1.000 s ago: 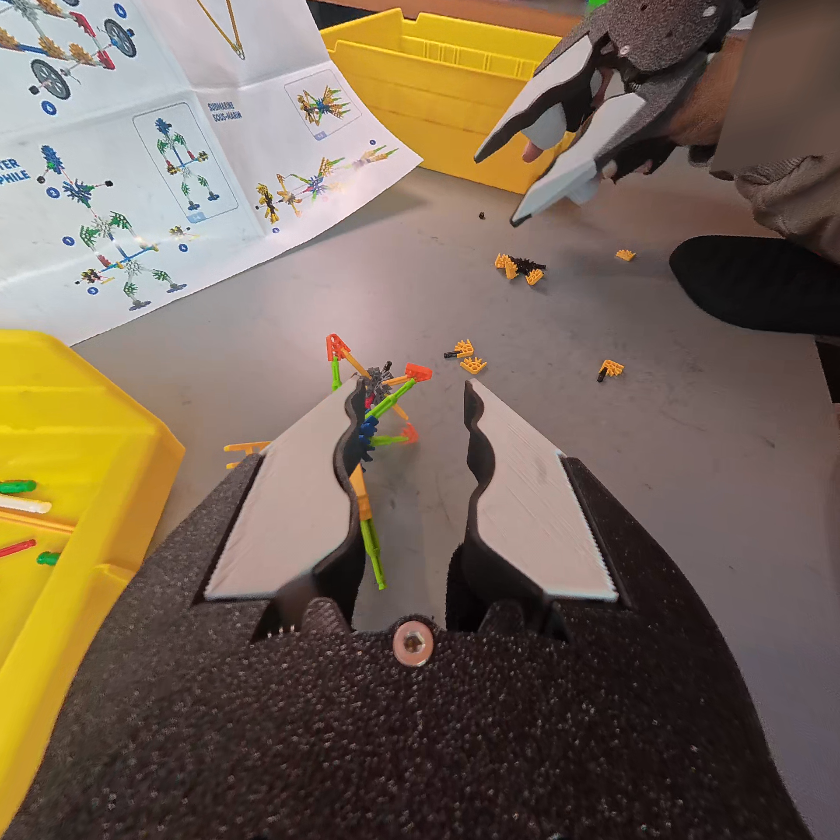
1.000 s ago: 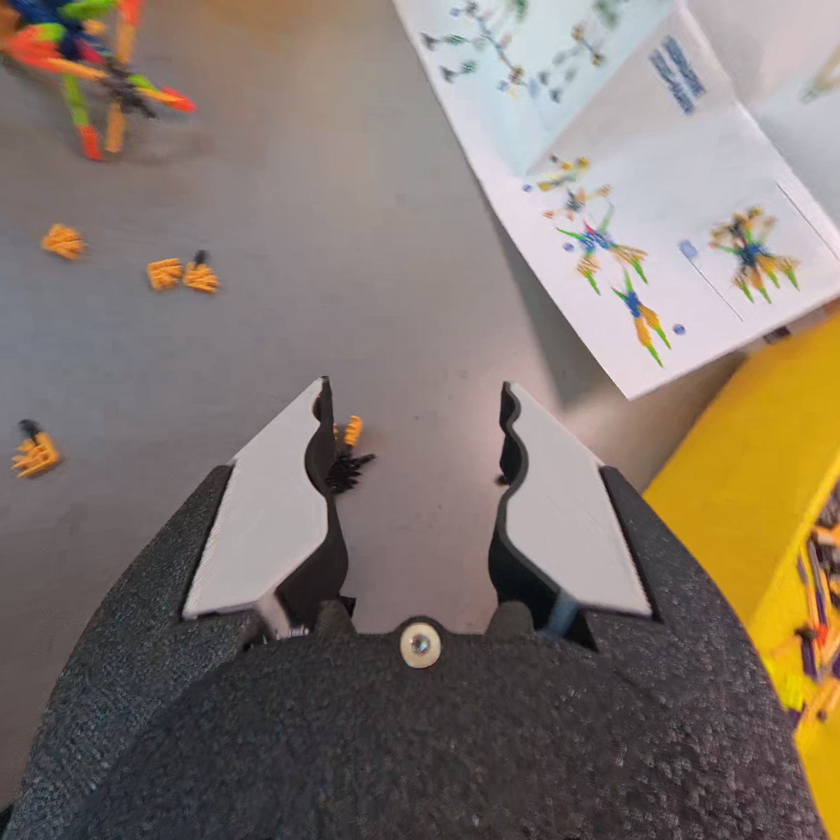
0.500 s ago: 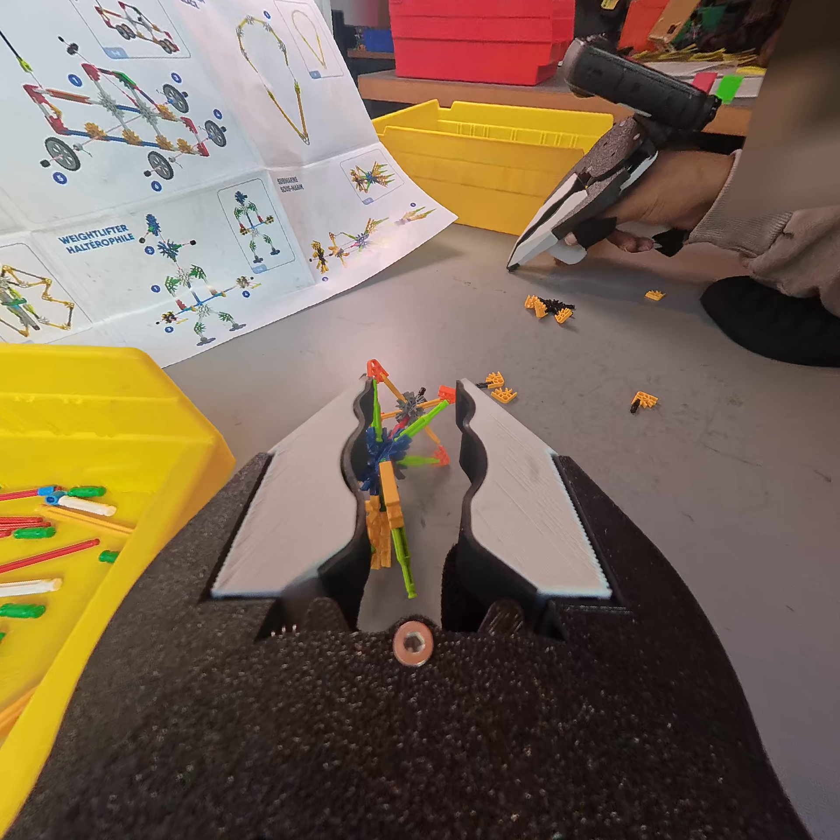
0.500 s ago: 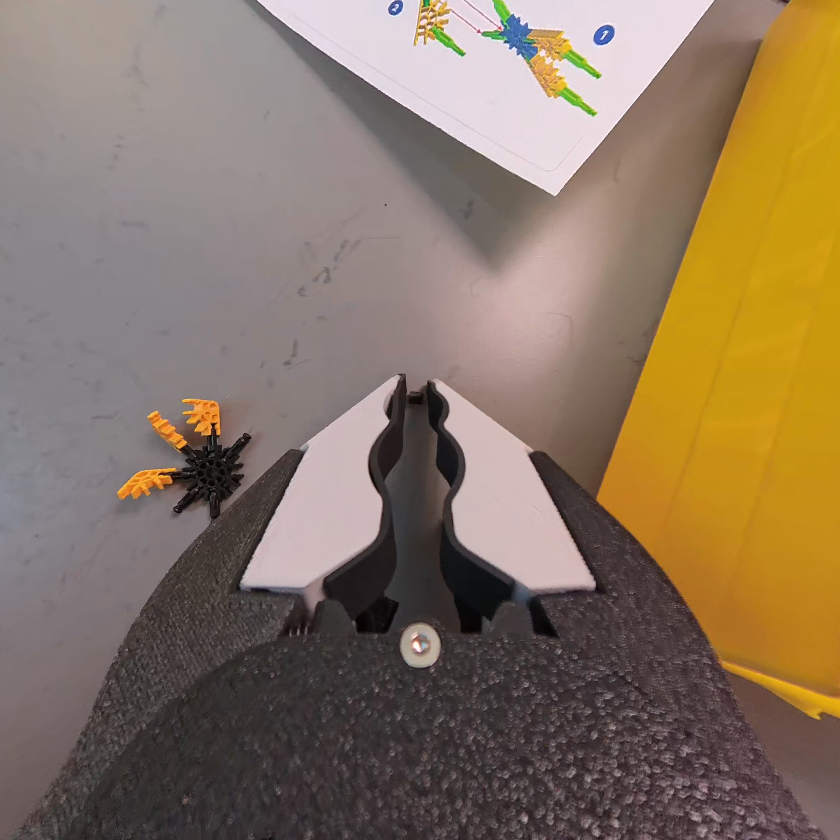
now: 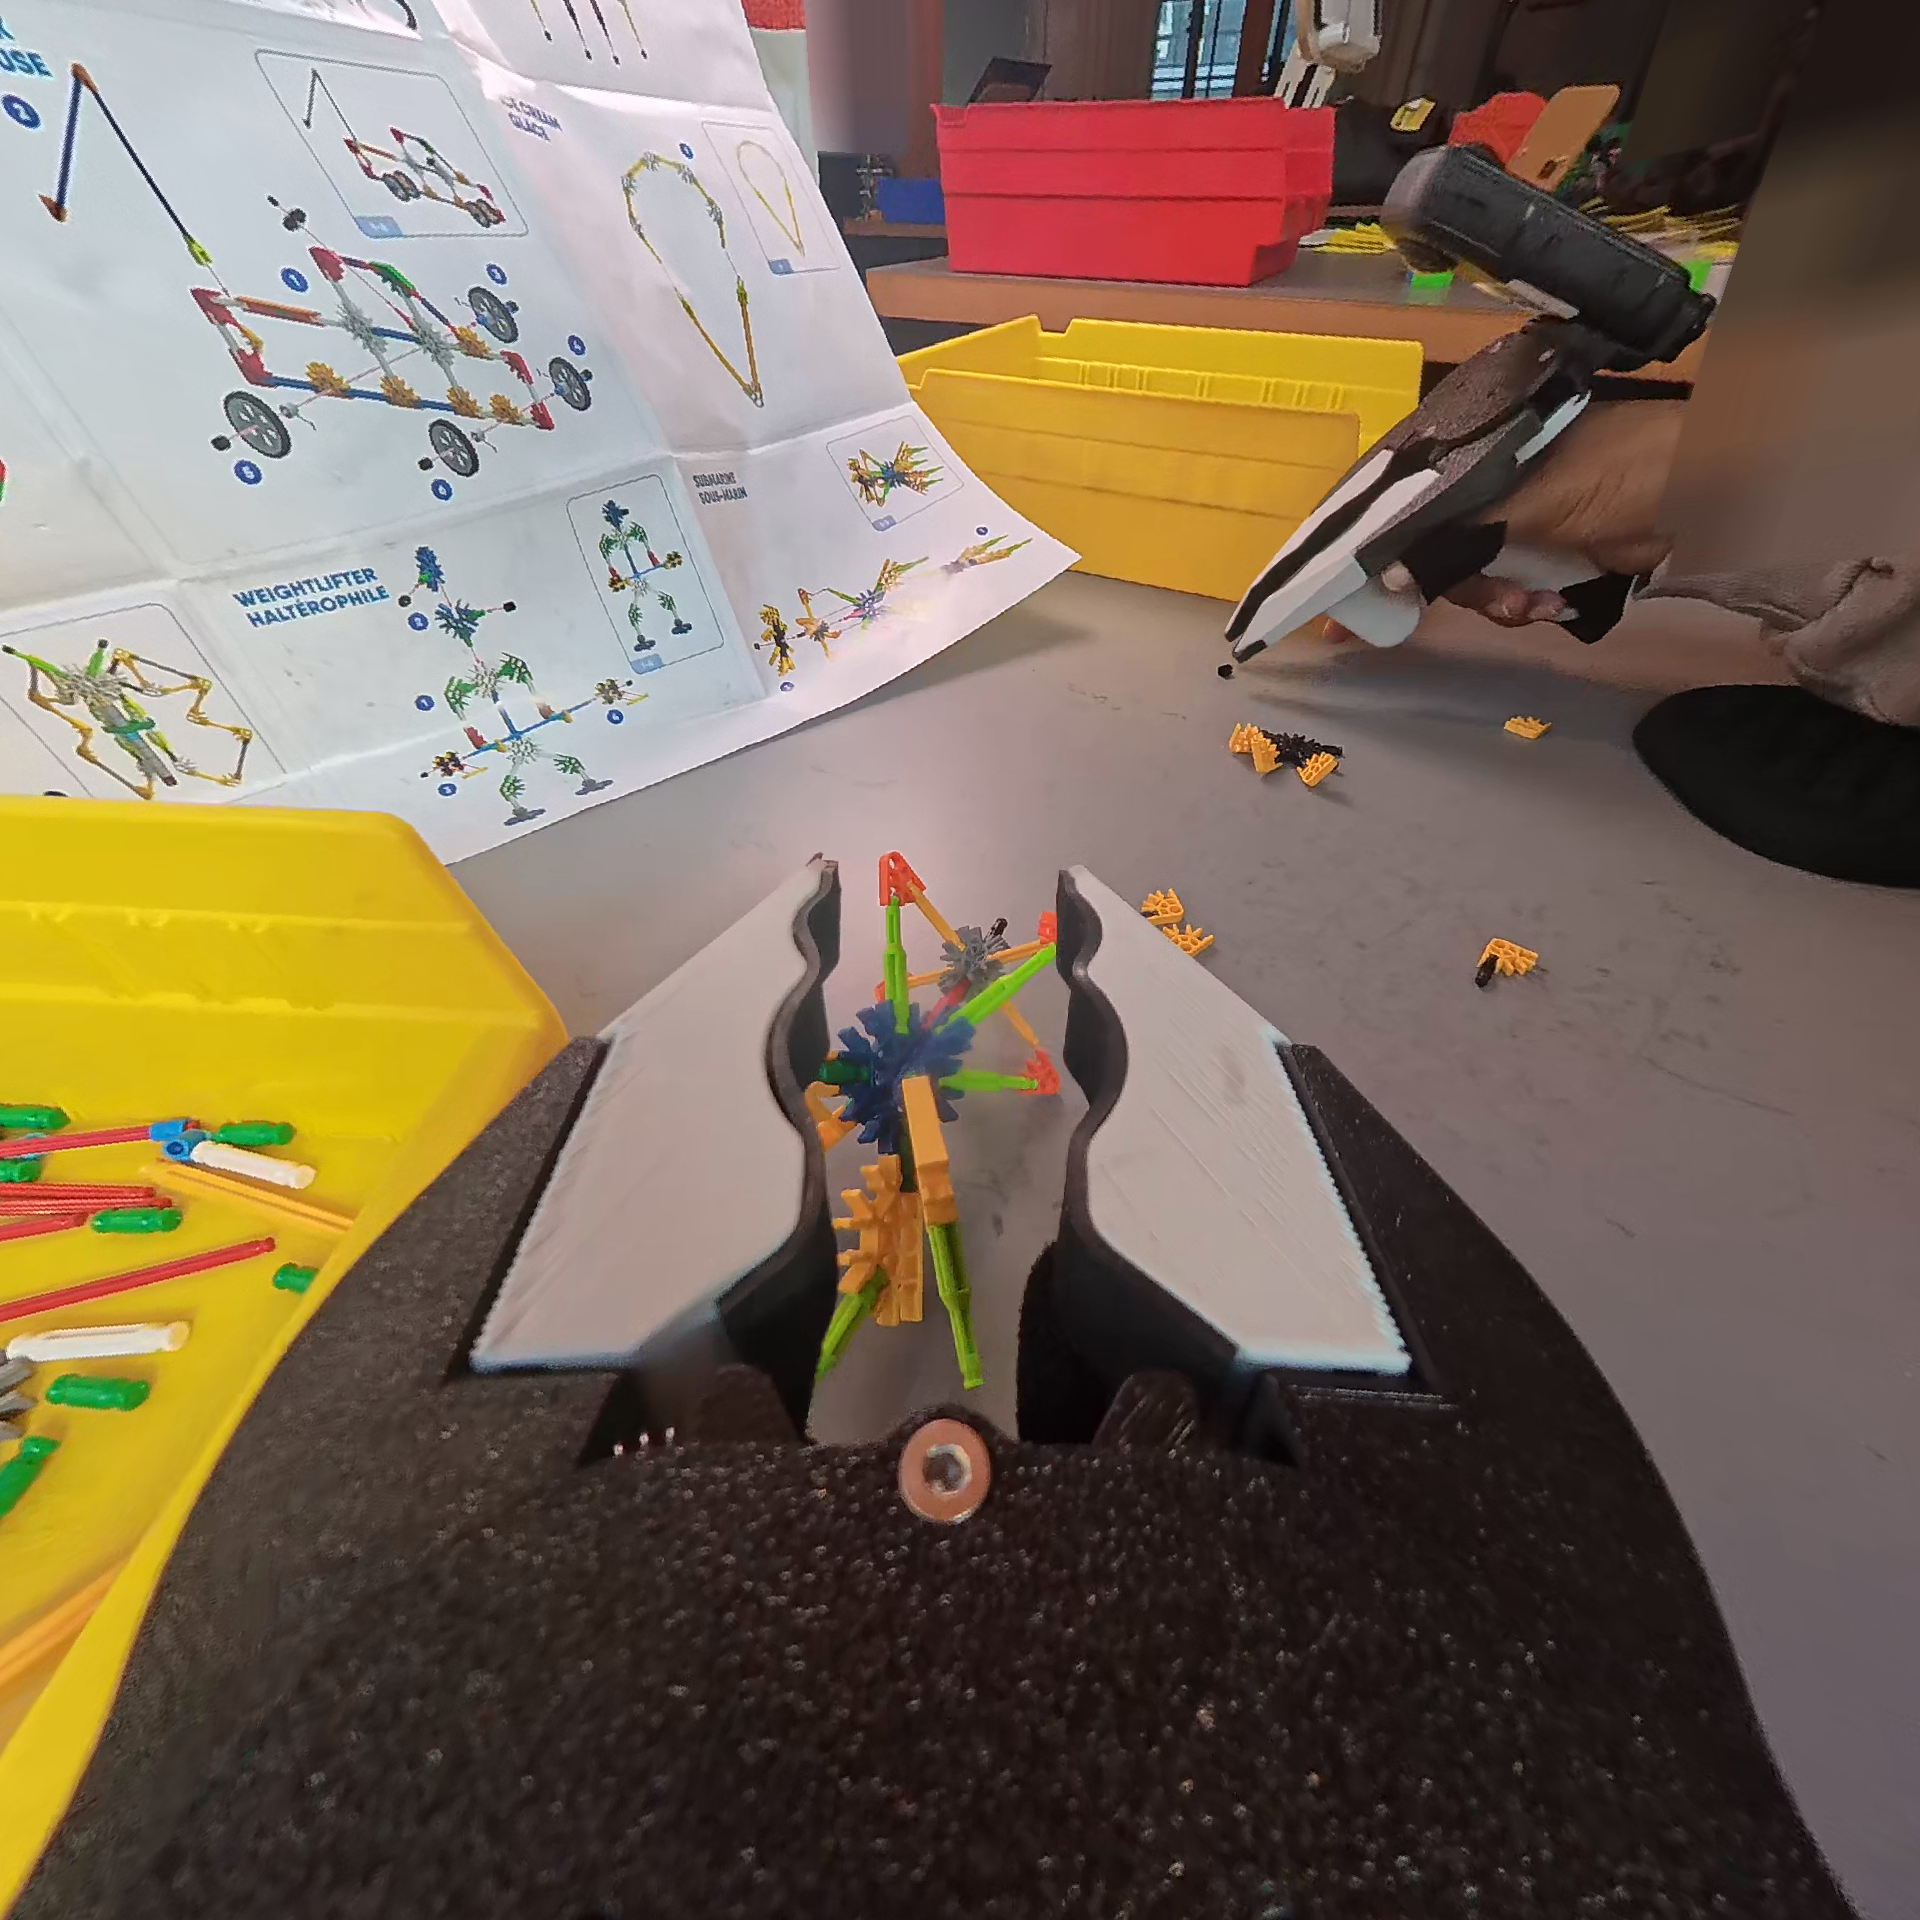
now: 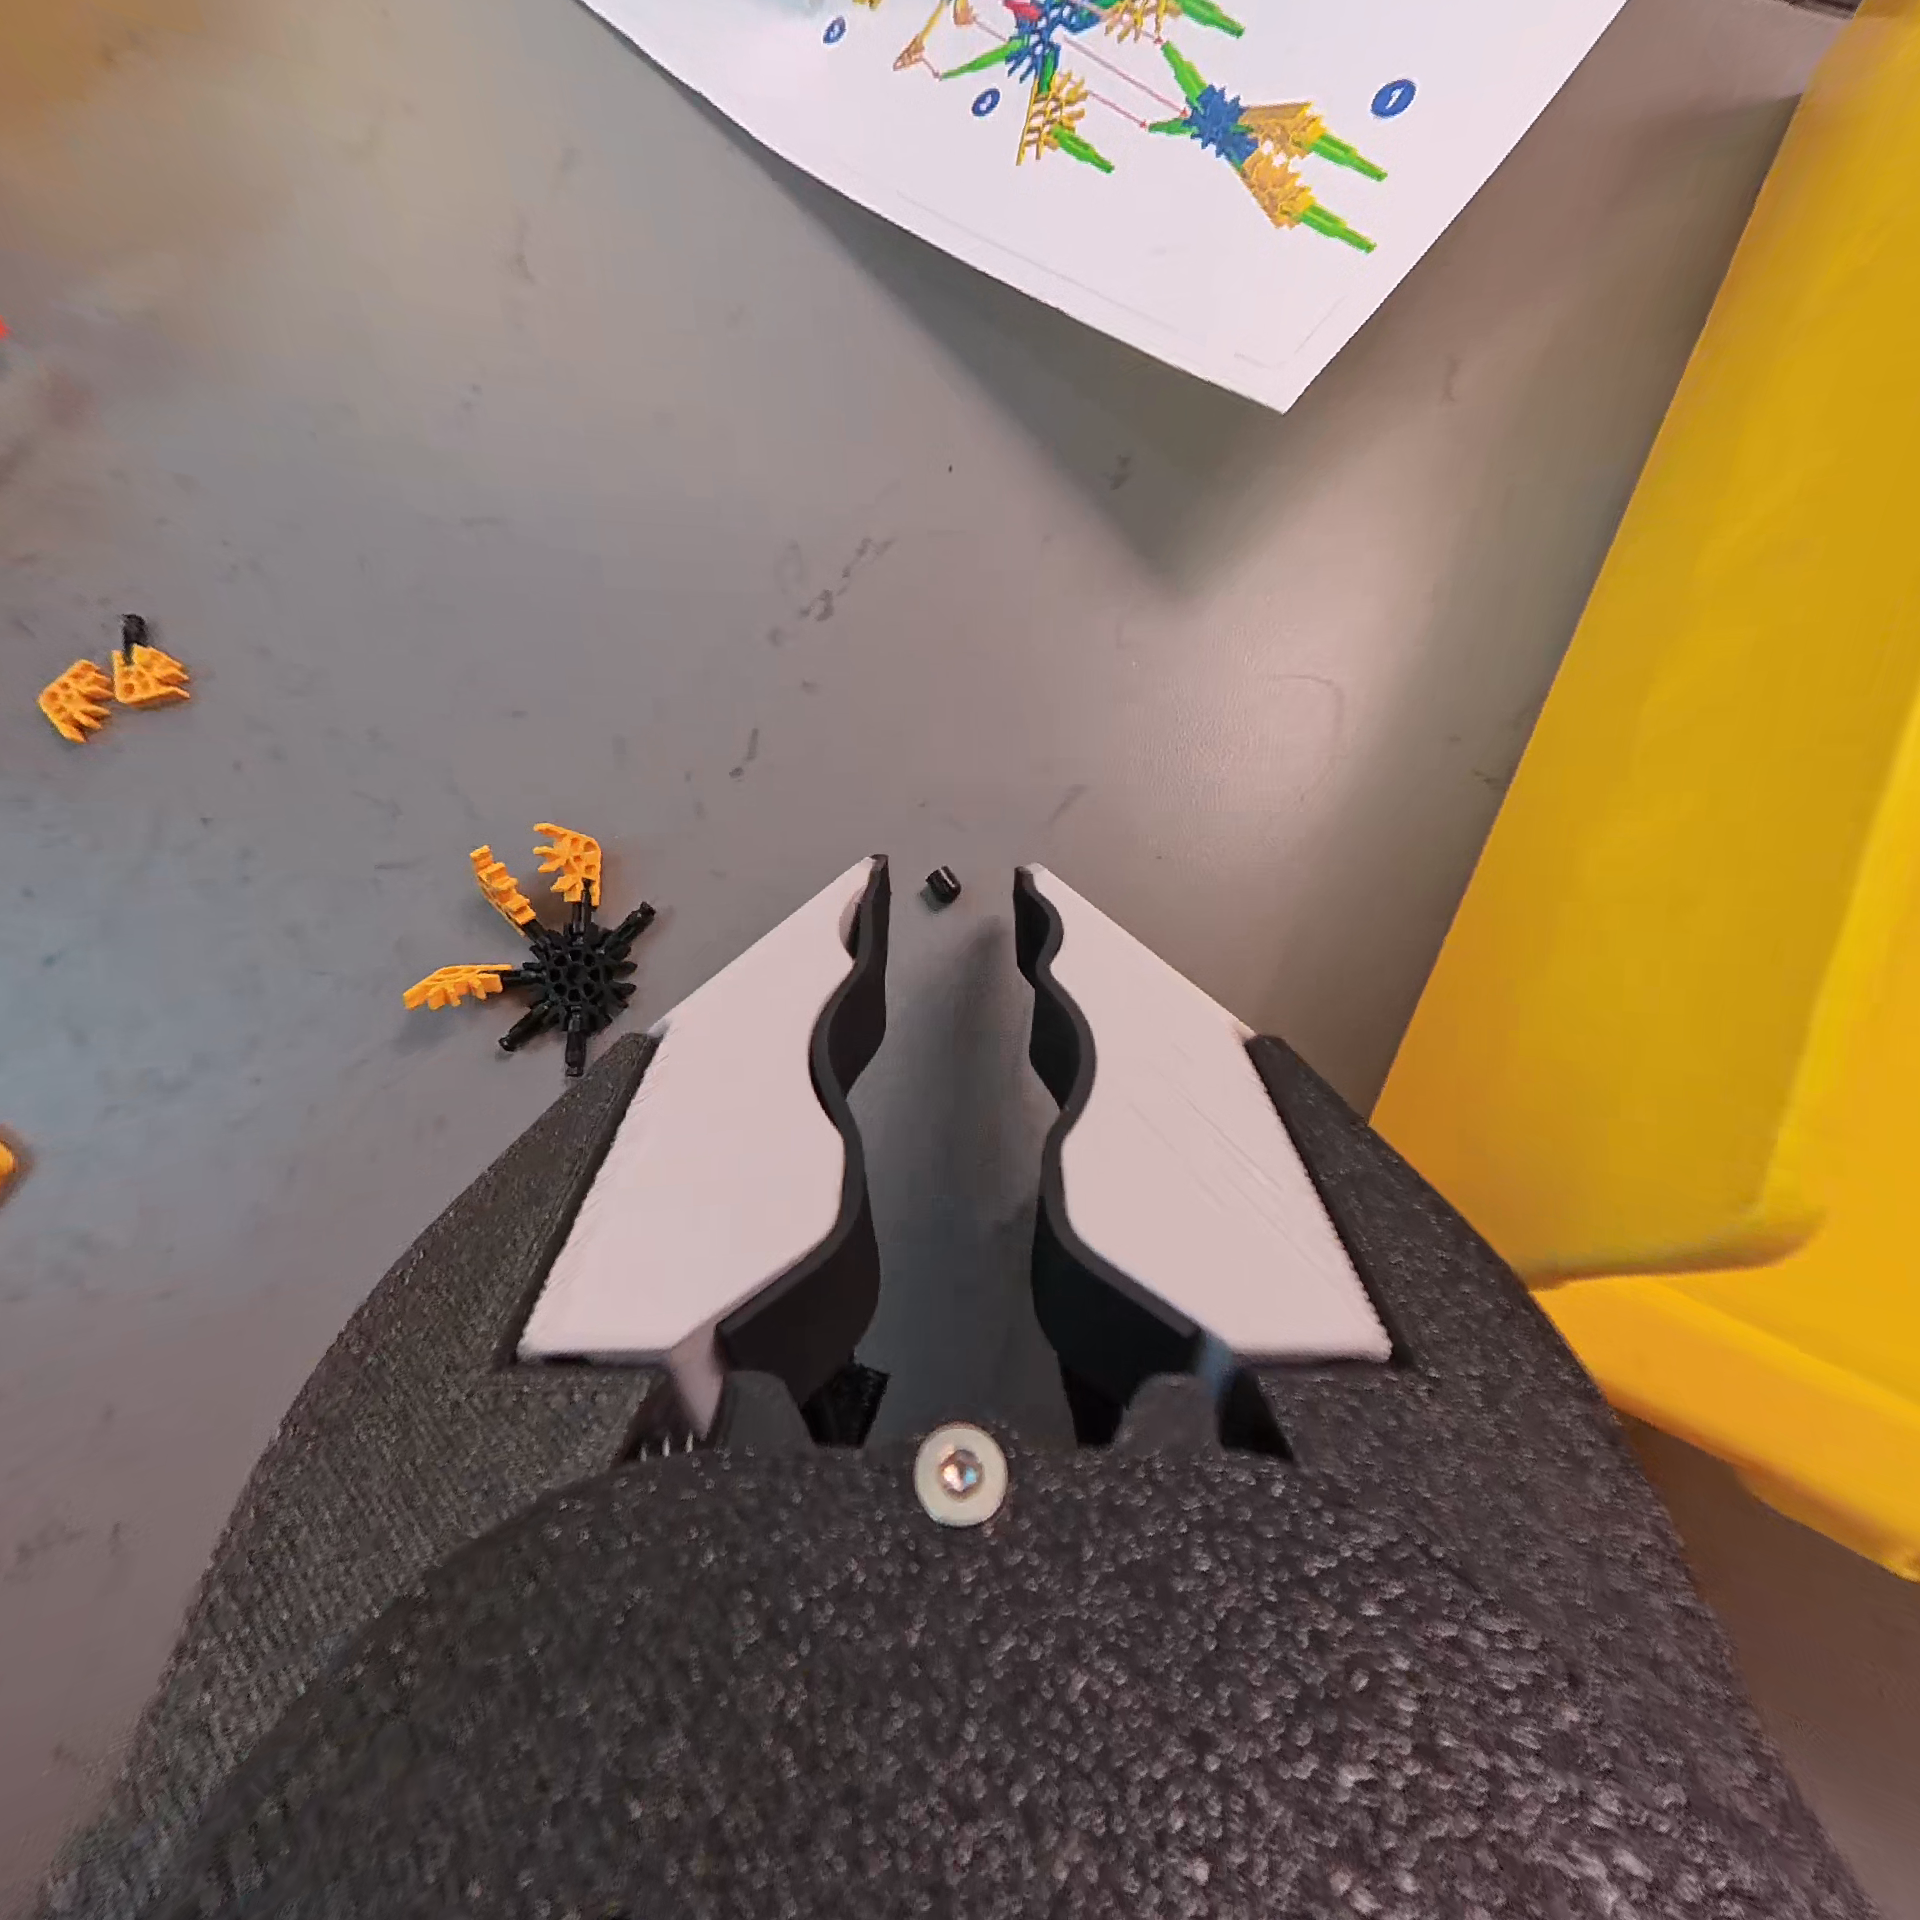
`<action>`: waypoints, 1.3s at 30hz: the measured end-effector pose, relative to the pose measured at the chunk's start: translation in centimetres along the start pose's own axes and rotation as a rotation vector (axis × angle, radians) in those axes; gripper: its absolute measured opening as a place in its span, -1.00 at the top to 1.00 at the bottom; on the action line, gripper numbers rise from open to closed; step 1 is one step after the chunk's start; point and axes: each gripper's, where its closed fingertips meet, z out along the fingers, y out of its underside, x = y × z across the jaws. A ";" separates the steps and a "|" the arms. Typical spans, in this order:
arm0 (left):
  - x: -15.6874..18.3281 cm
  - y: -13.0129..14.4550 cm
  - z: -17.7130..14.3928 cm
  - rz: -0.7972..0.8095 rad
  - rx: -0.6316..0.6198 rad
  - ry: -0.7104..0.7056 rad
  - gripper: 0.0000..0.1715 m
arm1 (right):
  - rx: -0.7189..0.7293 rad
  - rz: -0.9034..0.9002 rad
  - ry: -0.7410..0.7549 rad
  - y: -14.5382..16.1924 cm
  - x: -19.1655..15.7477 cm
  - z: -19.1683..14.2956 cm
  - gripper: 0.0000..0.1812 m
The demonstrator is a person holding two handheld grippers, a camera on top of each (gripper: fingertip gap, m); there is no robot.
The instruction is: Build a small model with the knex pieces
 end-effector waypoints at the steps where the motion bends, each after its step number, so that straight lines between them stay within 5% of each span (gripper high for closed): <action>1: 0.1 0.1 0.1 -0.016 -0.006 0.004 0.50 | -0.016 -0.004 -0.005 0.4 -0.1 0.3 0.75; 6: 0.1 0.4 0.2 -0.024 -0.018 -0.005 0.45 | -0.051 -0.079 0.032 0.7 0.1 1.0 0.96; 13: 0.1 0.7 0.3 -0.008 -0.036 -0.008 0.45 | -0.064 -0.142 0.019 0.8 -0.1 0.8 0.98; 20: 0.0 1.2 0.5 -0.022 -0.056 -0.003 0.45 | 0.151 -0.205 0.133 -3.8 0.6 -5.0 0.97; 25: 0.1 1.4 0.7 -0.016 -0.068 -0.010 0.45 | 0.274 -0.167 0.387 -7.1 6.3 -10.0 0.97; 30: 0.0 1.7 0.7 -0.014 -0.079 -0.026 0.45 | 0.210 -0.115 0.614 -6.3 12.7 -11.4 0.79; 36: 0.3 2.3 0.9 -0.046 -0.115 -0.016 0.47 | 0.356 -0.166 0.522 -7.3 10.3 -12.3 0.65; 39: 0.4 2.3 1.0 -0.045 -0.109 -0.009 0.47 | 0.356 -0.245 0.340 -6.3 6.7 -12.0 0.61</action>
